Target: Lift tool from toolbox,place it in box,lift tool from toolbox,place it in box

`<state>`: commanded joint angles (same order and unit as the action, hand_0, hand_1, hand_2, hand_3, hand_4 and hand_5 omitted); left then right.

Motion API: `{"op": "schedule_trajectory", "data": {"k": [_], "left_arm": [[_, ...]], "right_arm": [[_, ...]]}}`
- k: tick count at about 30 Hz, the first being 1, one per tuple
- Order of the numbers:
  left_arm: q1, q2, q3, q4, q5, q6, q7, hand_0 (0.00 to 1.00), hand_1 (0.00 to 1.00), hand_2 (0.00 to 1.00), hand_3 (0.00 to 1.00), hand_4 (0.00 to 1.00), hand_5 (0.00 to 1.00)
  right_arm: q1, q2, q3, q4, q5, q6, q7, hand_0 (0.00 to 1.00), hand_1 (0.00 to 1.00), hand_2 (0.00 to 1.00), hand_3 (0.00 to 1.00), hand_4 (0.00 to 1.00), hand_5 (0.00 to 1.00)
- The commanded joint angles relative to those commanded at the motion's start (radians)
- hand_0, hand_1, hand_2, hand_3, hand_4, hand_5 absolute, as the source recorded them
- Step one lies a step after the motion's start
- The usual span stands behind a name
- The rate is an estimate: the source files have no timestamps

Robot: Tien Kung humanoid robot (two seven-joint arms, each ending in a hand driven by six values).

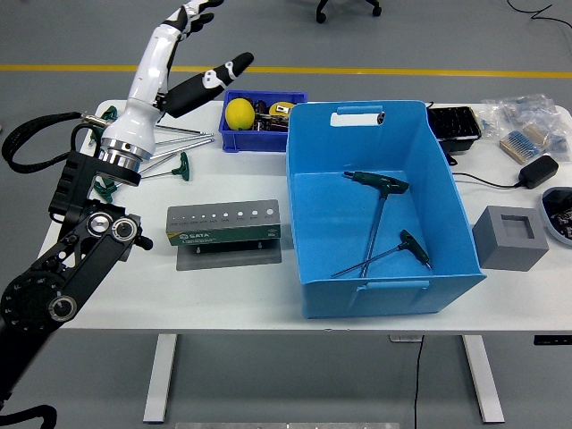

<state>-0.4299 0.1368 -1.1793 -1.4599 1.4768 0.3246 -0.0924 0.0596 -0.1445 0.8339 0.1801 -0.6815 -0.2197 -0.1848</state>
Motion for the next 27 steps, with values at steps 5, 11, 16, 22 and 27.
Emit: {"op": "schedule_trajectory", "data": {"k": [5,11,16,22,27], "left_arm": [[0.059,0.036,-0.006,0.02,-0.214,-0.129,0.042,0.817,0.849,0.921,0.839,0.997,0.749],[0.134,0.05,-0.063,0.004,-0.462,-0.19,0.085,0.833,0.86,0.948,0.85,0.998,0.878],[0.177,0.063,-0.071,0.009,-0.676,-0.201,0.088,0.835,0.853,0.947,0.853,0.998,0.88],[0.253,0.04,-0.145,-0.019,-0.628,-0.191,0.047,0.836,0.846,0.941,0.849,0.998,0.878],[0.319,-0.012,-0.229,-0.059,-0.533,-0.2,0.047,0.835,0.836,0.919,0.819,0.998,0.874]], "right_arm": [[0.0,0.001,-0.005,0.0,0.011,-0.001,0.003,0.697,0.652,0.736,0.652,0.871,0.813],[0.002,0.002,-0.004,0.0,0.011,-0.002,0.003,0.697,0.652,0.735,0.652,0.871,0.813],[0.005,0.002,-0.008,0.0,0.013,-0.003,0.003,0.697,0.651,0.735,0.652,0.871,0.813],[0.011,-0.001,-0.008,0.002,0.004,-0.003,0.0,0.697,0.651,0.735,0.652,0.87,0.813],[0.013,-0.002,-0.013,0.002,0.011,-0.003,0.003,0.697,0.649,0.735,0.652,0.871,0.813]]}}
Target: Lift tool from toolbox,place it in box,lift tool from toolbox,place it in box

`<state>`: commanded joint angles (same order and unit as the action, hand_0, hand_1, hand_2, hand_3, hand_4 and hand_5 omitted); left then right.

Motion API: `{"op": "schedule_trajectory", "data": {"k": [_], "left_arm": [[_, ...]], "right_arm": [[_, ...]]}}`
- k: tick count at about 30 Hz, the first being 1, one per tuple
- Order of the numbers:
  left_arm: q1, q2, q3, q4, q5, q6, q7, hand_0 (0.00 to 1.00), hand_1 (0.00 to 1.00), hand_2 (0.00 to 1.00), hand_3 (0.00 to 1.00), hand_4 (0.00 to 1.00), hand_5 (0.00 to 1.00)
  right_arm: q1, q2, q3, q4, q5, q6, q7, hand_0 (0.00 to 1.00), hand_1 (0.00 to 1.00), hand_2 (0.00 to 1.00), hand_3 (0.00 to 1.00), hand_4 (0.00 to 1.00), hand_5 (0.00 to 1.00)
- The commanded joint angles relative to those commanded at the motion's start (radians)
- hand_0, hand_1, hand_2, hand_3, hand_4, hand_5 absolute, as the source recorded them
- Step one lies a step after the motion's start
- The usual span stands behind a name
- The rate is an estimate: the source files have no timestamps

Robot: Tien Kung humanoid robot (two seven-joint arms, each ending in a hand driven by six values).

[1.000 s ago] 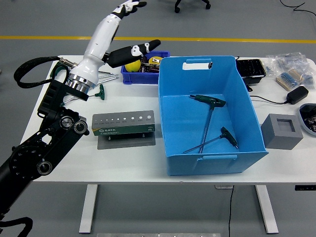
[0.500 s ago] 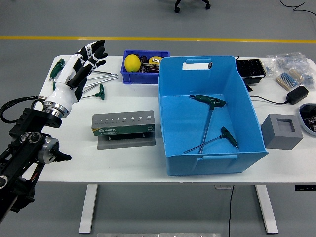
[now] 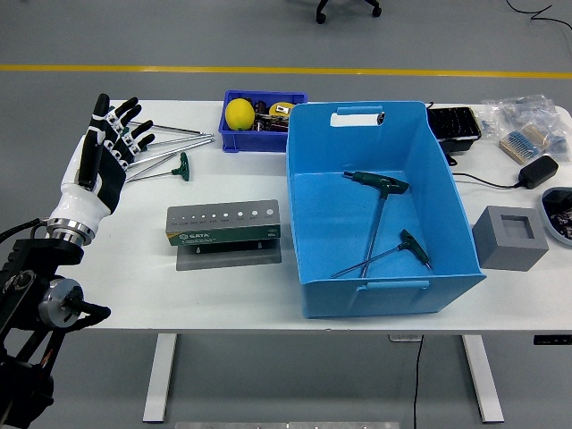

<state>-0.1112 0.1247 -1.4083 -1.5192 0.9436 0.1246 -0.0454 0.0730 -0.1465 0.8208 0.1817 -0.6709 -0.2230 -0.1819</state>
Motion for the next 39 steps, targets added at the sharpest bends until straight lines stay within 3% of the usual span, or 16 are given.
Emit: {"op": "schedule_trajectory", "data": {"k": [4,10,39], "left_arm": [[0.015,-0.02,-0.034,-0.013,0.015,0.002,0.0,0.835,0.833,0.918,0.819,0.996,0.868],[0.003,-0.012,-0.053,-0.021,0.029,0.002,-0.003,0.832,0.829,0.908,0.815,0.998,0.902],[0.012,-0.017,-0.059,-0.018,0.046,0.008,0.005,0.823,0.82,0.908,0.816,0.998,0.911]], "right_arm": [[0.003,-0.001,-0.006,-0.001,0.004,0.001,0.004,0.697,0.649,0.735,0.652,0.87,0.813],[0.009,-0.004,-0.013,-0.001,0.009,0.001,0.005,0.697,0.649,0.736,0.652,0.869,0.813],[0.004,-0.001,-0.015,0.002,0.009,-0.001,0.0,0.696,0.649,0.735,0.649,0.867,0.813]]}}
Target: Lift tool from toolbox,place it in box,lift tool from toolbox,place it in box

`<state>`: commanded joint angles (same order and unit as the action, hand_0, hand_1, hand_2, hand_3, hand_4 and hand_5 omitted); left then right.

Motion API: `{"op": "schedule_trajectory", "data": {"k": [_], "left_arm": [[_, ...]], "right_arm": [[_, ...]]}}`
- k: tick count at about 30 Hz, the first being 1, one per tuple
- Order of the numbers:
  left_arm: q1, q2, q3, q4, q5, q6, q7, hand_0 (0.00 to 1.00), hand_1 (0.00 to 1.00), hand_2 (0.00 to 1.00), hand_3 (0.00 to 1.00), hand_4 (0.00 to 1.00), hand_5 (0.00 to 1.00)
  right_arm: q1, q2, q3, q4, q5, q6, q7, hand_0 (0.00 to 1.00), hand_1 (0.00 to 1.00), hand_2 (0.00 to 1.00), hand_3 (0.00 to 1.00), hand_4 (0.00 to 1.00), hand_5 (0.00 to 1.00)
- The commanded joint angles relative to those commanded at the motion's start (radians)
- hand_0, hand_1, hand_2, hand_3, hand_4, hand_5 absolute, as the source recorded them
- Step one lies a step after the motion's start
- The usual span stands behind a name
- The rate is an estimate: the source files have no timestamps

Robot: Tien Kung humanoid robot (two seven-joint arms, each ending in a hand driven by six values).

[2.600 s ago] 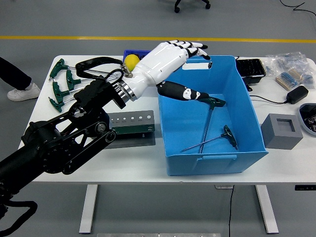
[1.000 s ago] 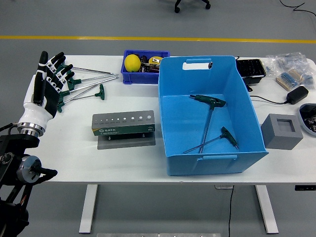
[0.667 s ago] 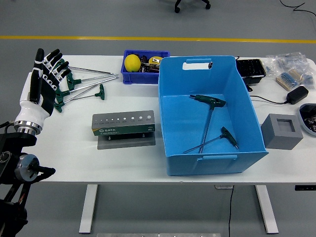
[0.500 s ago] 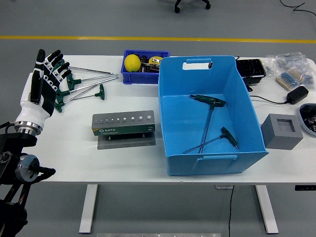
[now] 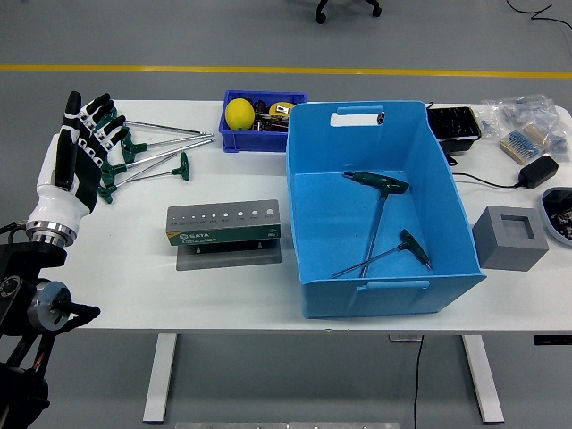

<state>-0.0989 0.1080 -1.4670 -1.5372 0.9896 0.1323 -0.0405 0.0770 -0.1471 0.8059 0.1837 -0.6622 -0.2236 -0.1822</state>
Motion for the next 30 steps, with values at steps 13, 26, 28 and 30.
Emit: {"op": "schedule_trajectory", "data": {"k": [13,26,28,30], "left_arm": [[0.006,-0.003,-0.014,-0.001,-0.001,0.008,-0.001,0.815,0.808,0.902,0.816,0.998,0.913],[0.003,-0.005,-0.011,0.002,-0.002,0.014,-0.003,0.812,0.805,0.899,0.816,0.998,0.913],[0.002,-0.005,-0.011,0.002,-0.002,0.015,-0.003,0.812,0.805,0.899,0.816,0.998,0.913],[0.002,-0.005,-0.01,0.002,-0.003,0.015,-0.004,0.812,0.805,0.899,0.816,0.998,0.913]], "right_arm": [[0.003,0.001,0.002,0.0,-0.007,0.0,-0.002,0.696,0.648,0.736,0.649,0.864,0.81],[0.007,0.001,0.0,0.0,-0.005,-0.001,-0.001,0.696,0.648,0.736,0.648,0.863,0.809],[0.007,0.001,0.001,0.0,-0.006,-0.001,-0.001,0.696,0.648,0.736,0.648,0.863,0.809],[0.007,0.001,0.001,0.0,-0.006,-0.001,-0.001,0.696,0.648,0.736,0.648,0.863,0.809]]}}
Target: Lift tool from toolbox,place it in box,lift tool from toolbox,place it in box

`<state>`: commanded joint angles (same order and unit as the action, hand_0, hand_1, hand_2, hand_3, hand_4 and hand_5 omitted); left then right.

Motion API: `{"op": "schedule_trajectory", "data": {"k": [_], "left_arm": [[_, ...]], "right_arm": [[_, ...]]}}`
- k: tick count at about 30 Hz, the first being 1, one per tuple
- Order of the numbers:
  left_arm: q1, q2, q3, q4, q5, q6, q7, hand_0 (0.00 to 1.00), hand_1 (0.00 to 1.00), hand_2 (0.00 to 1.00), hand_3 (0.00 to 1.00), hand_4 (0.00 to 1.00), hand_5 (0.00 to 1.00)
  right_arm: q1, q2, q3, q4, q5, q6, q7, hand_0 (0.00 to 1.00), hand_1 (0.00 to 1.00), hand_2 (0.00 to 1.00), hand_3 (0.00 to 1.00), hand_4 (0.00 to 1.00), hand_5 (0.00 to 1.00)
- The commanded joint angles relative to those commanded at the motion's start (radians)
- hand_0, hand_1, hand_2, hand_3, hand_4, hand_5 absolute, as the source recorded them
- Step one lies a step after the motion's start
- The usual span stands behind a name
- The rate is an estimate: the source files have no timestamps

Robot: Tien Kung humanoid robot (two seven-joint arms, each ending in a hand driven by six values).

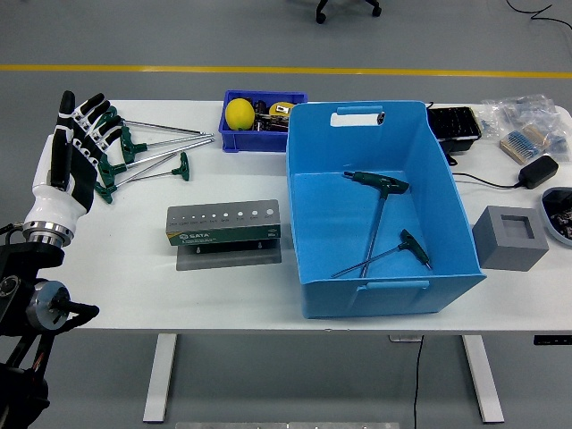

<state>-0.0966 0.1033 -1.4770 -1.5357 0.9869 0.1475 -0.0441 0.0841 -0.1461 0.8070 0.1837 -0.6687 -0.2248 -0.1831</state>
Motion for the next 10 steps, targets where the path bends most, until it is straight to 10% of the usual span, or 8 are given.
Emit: {"op": "schedule_trajectory", "data": {"k": [10], "left_arm": [[0.001,-0.002,-0.002,-0.001,0.0,0.003,0.001,0.806,0.796,0.898,0.816,0.998,0.916]], "right_arm": [[-0.001,0.001,0.001,0.0,-0.001,0.001,-0.001,0.695,0.648,0.736,0.648,0.863,0.811]]}}
